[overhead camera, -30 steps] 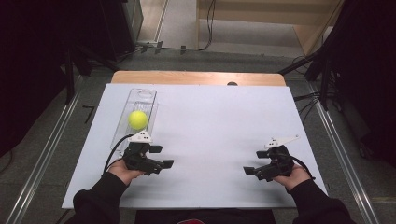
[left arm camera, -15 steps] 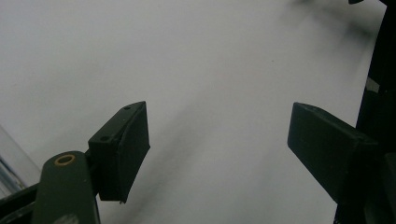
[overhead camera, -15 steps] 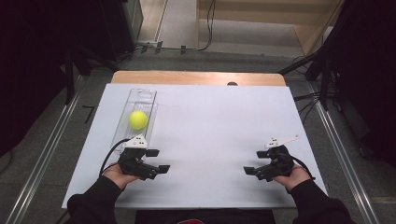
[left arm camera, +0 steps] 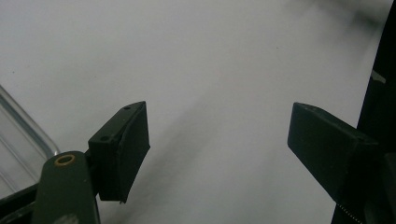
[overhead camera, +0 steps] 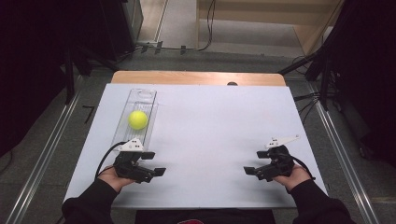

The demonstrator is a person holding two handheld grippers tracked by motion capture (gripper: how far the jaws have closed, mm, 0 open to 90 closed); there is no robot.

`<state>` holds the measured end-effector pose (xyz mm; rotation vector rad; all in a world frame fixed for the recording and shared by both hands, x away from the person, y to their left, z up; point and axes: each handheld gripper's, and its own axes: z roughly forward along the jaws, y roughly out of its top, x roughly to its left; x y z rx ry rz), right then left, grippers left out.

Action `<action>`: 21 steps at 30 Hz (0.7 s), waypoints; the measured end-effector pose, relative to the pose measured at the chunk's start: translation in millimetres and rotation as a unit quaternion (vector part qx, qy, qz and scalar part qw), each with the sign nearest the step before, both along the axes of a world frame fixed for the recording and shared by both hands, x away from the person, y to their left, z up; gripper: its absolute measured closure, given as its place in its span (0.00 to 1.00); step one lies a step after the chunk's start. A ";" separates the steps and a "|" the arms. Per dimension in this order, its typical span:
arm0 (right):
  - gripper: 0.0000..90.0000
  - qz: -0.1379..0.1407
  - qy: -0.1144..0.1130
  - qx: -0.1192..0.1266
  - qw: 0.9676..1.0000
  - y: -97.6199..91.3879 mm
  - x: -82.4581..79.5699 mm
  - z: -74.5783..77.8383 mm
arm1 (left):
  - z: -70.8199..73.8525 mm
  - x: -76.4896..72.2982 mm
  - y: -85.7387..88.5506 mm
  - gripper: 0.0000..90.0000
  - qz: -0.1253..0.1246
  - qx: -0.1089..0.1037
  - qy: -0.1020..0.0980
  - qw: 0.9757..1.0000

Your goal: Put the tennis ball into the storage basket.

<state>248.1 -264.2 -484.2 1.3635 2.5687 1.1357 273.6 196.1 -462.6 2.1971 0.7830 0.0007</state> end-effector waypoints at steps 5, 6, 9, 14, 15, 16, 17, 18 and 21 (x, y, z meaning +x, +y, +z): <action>0.06 -0.001 -0.001 0.001 1.000 0.0 0.0 -0.3 | -0.6 -1.2 4.0 0.24 0.003 0.006 0.002 1.000; 0.06 0.000 0.000 0.000 1.000 -0.1 0.1 -0.2 | -0.7 -1.2 4.9 0.24 0.004 0.006 0.001 1.000; 0.06 0.000 0.001 0.000 1.000 -0.1 0.2 -0.2 | -0.8 -1.3 7.3 0.24 0.010 0.003 0.001 1.000; 0.06 0.000 0.001 -0.001 1.000 0.0 0.2 -0.4 | -1.0 -0.7 8.9 0.24 0.012 0.003 0.000 1.000; 0.06 0.000 0.000 -0.001 1.000 0.0 0.2 -0.4 | -1.0 -0.6 8.8 0.24 0.011 0.003 0.000 1.000; 0.06 0.000 0.001 -0.001 1.000 0.0 0.2 -0.4 | -1.1 -0.8 8.5 0.24 0.011 0.004 0.000 1.000; 0.06 -0.001 0.000 -0.001 1.000 0.0 0.2 -0.4 | -1.0 -0.9 8.3 0.24 0.010 0.007 0.000 1.000; 0.06 -0.002 0.000 -0.001 1.000 0.1 0.1 -0.4 | -0.8 -0.9 8.3 0.24 0.009 0.008 0.001 1.000; 0.06 -0.002 0.000 -0.001 1.000 0.0 0.2 -0.4 | -1.0 -0.8 8.5 0.24 0.009 0.007 0.000 1.000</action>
